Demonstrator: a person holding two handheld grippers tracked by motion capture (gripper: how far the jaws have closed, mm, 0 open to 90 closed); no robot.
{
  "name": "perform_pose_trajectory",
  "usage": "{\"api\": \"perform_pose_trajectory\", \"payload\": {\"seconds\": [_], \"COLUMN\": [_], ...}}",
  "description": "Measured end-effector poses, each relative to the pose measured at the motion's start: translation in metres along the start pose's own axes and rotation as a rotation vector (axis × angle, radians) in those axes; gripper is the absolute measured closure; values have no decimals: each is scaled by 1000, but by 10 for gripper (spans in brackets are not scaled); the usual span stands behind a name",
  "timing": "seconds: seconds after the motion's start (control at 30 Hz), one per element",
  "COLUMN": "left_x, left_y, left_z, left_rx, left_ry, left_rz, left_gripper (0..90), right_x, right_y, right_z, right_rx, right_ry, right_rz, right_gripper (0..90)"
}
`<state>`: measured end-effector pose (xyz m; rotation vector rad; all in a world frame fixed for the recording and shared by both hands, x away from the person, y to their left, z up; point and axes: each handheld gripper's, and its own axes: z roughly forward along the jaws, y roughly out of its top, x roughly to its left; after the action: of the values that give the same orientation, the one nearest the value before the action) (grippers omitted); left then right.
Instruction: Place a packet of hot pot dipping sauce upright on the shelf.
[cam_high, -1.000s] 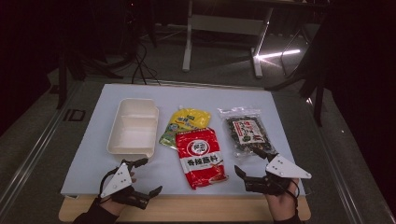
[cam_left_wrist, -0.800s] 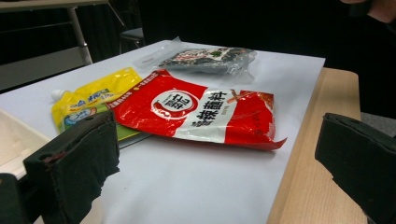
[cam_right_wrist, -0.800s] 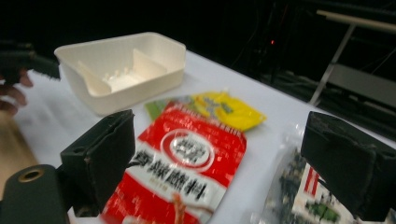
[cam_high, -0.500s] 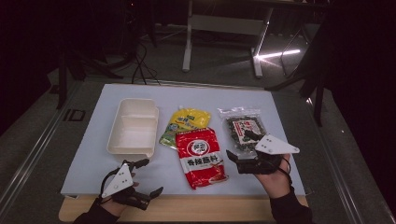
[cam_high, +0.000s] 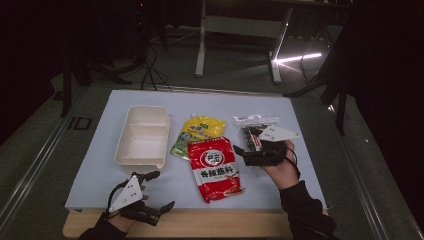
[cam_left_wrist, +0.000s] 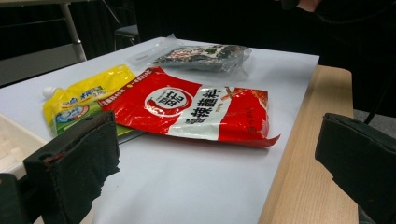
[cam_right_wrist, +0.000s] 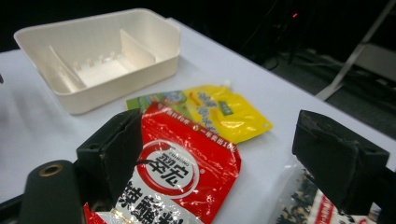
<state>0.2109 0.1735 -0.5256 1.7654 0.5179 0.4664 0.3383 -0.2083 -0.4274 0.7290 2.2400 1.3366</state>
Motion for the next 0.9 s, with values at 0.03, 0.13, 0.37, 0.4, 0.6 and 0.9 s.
{"api": "perform_pose_trajectory", "payload": {"seconds": [0.03,0.13,0.37,0.4,0.6,0.9], "left_x": [0,1,1,1,1,2], "left_y": [0,0,-1,-1,-2,-2], "left_z": [0,-1,0,0,0,-1], "left_rx": [-1,1,6,7,9,11], "left_ry": [0,1,0,0,2,0], "left_rz": [-3,-5,-5,-4,-4,-6], "left_gripper": [7,7,7,7,8,8], "right_x": [0,-4,-11,-11,-15,-31], "right_y": [0,0,4,4,3,-5], "right_z": [0,10,29,32,52,87], "right_rx": [0,26,68,75,71,167], "right_ry": [0,4,40,38,55,103], "right_rz": [0,-2,6,5,15,44], "right_gripper": [159,159,205,209,238,287]}}
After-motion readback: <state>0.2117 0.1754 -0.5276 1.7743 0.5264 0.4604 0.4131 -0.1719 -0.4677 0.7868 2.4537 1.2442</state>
